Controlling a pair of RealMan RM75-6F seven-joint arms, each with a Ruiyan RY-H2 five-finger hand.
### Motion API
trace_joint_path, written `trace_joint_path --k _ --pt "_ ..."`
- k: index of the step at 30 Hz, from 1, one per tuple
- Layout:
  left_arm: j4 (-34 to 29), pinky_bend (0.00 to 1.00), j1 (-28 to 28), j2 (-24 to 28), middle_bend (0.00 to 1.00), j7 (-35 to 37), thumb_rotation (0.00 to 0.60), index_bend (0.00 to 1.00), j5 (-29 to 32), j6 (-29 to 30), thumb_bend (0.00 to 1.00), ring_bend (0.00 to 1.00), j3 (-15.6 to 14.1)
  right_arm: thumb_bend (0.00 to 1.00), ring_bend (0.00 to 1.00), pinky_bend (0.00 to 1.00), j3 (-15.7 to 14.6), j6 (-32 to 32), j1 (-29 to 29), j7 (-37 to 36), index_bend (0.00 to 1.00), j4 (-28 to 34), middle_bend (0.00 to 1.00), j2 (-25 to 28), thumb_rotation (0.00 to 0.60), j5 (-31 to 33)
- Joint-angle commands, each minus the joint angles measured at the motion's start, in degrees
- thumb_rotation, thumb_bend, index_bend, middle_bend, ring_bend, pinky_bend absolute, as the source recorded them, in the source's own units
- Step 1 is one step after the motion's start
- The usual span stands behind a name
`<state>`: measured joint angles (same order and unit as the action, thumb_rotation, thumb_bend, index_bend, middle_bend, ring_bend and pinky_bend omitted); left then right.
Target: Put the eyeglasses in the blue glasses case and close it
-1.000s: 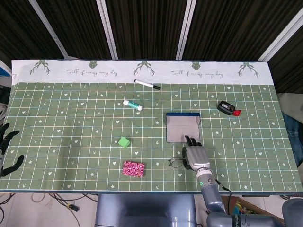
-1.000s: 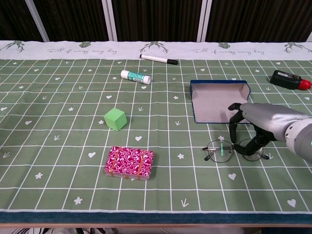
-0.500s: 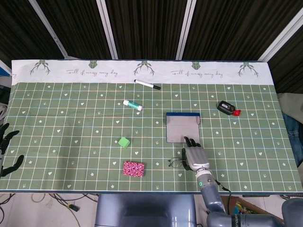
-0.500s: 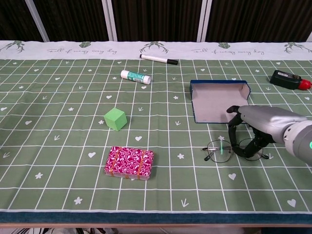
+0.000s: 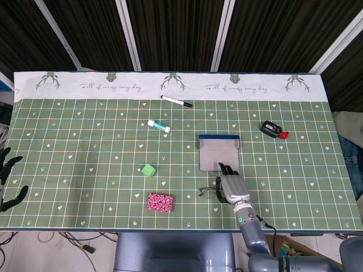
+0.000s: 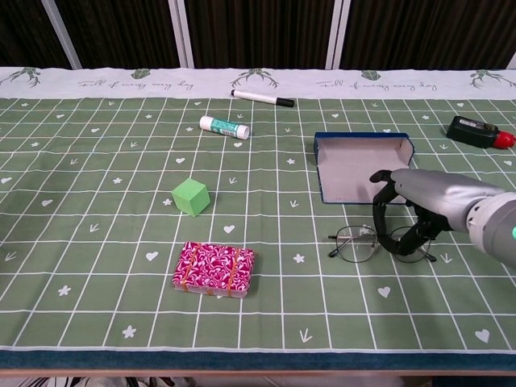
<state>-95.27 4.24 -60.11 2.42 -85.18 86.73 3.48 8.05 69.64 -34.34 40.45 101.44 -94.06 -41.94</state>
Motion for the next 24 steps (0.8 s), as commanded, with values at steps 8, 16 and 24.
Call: trace_joint_path --k 8,16,24 --pt "-0.03 0.0 0.0 -0.03 0.0 0.03 0.6 0.15 -0.05 0.08 0.32 0.0 0.04 0.51 0.07 0.2 3.46 -2.81 -2.51 -0.12 0.62 2.63 0.03 6.21 0.6 0.38" --pt "0.02 0.0 -0.05 -0.06 0.0 -0.14 0.6 0.15 -0.09 0.18 0.32 0.0 0.02 0.51 0.04 0.19 5.99 -7.42 -5.52 -0.39 0.65 1.94 0.02 10.0 0.6 3.06" --pt "0.03 0.0 -0.01 -0.09 0.0 -0.3 0.6 0.15 0.09 0.08 0.32 0.0 0.09 0.51 0.01 0.16 7.93 -13.83 -9.32 -2.87 0.67 -1.98 0.01 11.45 0.6 6.43"
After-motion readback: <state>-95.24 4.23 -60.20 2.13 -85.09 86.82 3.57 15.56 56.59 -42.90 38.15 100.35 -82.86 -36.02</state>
